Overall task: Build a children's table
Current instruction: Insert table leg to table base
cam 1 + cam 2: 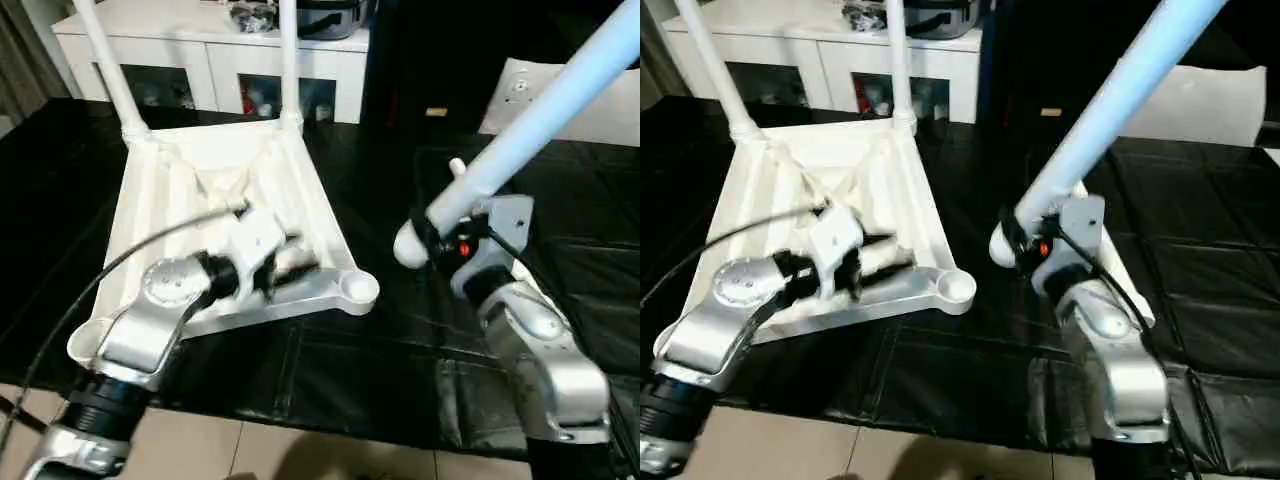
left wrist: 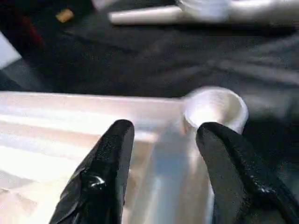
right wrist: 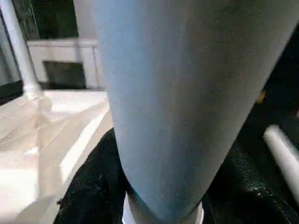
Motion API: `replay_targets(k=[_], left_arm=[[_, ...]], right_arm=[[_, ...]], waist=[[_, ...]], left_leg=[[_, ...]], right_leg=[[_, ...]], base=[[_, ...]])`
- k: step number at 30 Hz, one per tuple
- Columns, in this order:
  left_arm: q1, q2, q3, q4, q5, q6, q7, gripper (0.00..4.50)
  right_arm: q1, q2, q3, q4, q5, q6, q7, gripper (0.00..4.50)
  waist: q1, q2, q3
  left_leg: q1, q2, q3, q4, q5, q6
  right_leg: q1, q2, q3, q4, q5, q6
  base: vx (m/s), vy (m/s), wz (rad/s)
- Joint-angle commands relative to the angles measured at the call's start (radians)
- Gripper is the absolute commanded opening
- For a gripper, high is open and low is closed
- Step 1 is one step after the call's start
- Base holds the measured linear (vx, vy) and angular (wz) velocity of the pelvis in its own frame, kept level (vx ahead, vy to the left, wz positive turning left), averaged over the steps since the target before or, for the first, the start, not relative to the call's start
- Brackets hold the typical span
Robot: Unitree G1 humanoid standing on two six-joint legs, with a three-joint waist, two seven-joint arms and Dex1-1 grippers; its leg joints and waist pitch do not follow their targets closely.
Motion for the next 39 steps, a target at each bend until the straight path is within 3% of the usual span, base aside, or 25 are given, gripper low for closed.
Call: replay_targets(k=[1, 3, 4, 5, 6, 9, 13, 16, 24, 32, 39], left_arm=[[-0.003, 0.016, -0.014, 0.023, -0.035, 0.048, -0.080, 2.51], [-0.012, 0.015, -0.011, 0.046, -0.056, 0.042, -0.108, 2.51], [-0.023, 0.011, -0.007, 0.075, -0.050, 0.018, -0.104, 2.51], [-0.036, 0.003, -0.005, 0.113, -0.038, -0.010, -0.102, 2.35], [-0.049, 0.003, -0.014, 0.149, -0.023, -0.036, -0.112, 2.35], [-0.078, 0.011, -0.040, 0.208, -0.004, -0.059, -0.143, 2.14], [-0.104, 0.019, -0.062, 0.248, 0.017, -0.050, -0.165, 1.93], [-0.125, 0.011, -0.069, 0.289, 0.017, -0.049, -0.186, 1.63], [-0.150, -0.008, -0.074, 0.329, 0.004, 0.010, -0.210, 1.06], [-0.155, 0.014, -0.104, 0.338, 0.081, 0.057, -0.182, 0.37], [-0.155, 0.023, -0.109, 0.314, 0.088, 0.068, -0.180, 0.02]], right_arm=[[-0.001, -0.018, 0.020, -0.028, 0.065, 0.089, 0.078, 1.88], [0.005, -0.021, 0.025, -0.033, 0.065, 0.093, 0.082, 1.88], [0.004, -0.021, 0.029, -0.032, 0.066, 0.095, 0.085, 1.88], [0.005, -0.022, 0.031, -0.031, 0.078, 0.102, 0.094, 1.88], [0.003, -0.022, 0.035, -0.028, 0.085, 0.108, 0.101, 1.88], [0.003, -0.019, 0.049, -0.018, 0.084, 0.095, 0.107, 1.88], [0.003, -0.019, 0.052, -0.021, 0.085, 0.104, 0.115, 1.88], [0.009, -0.017, 0.049, -0.030, 0.095, 0.120, 0.116, 1.88], [0.018, -0.016, 0.037, -0.035, 0.106, 0.133, 0.104, 1.88], [0.014, -0.019, 0.038, -0.030, 0.106, 0.140, 0.103, 1.88], [0.003, -0.017, 0.044, -0.017, 0.105, 0.138, 0.106, 1.88]], waist=[[0.003, 0.005, -0.061], [0.005, -0.012, -0.058], [0.007, -0.007, -0.059], [0.004, -0.019, -0.058], [0.008, -0.020, -0.059], [0.009, -0.014, -0.057], [0.010, -0.019, -0.059], [0.011, -0.014, -0.060], [0.011, -0.010, -0.061], [0.011, -0.015, -0.059], [0.005, -0.019, -0.058]], left_leg=[[0.003, 0.047, -0.012, -0.073, -0.183, 0.039], [0.000, 0.045, -0.009, -0.073, -0.176, 0.050], [0.003, 0.048, -0.009, -0.073, -0.178, 0.045], [0.001, 0.048, -0.009, -0.074, -0.179, 0.047], [0.005, 0.050, -0.009, -0.074, -0.178, 0.044], [0.007, 0.052, -0.011, -0.077, -0.188, 0.036], [0.005, 0.051, -0.011, -0.078, -0.188, 0.030], [0.003, 0.049, -0.010, -0.076, -0.174, 0.032], [0.003, 0.053, -0.010, -0.076, -0.171, 0.029], [0.003, 0.052, -0.011, -0.076, -0.174, 0.030], [0.003, 0.053, -0.012, -0.077, -0.184, 0.033]], right_leg=[[0.051, -0.101, 0.061, -0.075, -0.391, -0.078], [0.049, -0.102, 0.060, -0.081, -0.433, -0.067], [0.047, -0.104, 0.060, -0.080, -0.437, -0.066], [0.046, -0.102, 0.059, -0.087, -0.440, -0.057], [0.046, -0.105, 0.060, -0.084, -0.438, -0.055], [0.042, -0.106, 0.060, -0.086, -0.443, -0.046], [0.047, -0.112, 0.062, -0.081, -0.433, -0.052], [0.048, -0.110, 0.062, -0.083, -0.425, -0.055], [0.050, -0.112, 0.063, -0.076, -0.379, -0.089], [0.050, -0.112, 0.062, -0.081, -0.417, -0.074], [0.048, -0.113, 0.060, -0.084, -0.442, -0.066]], base=[[0.000, 0.000, 0.00], [0.000, 0.000, 0.00], [0.000, 0.000, 0.00], [0.000, 0.000, 0.00], [0.000, 0.000, 0.00], [0.000, 0.000, 0.00], [0.000, 0.000, 0.00], [0.000, 0.000, 0.00], [0.000, 0.000, 0.00], [0.000, 0.000, 0.00], [0.000, 0.000, 0.00]])
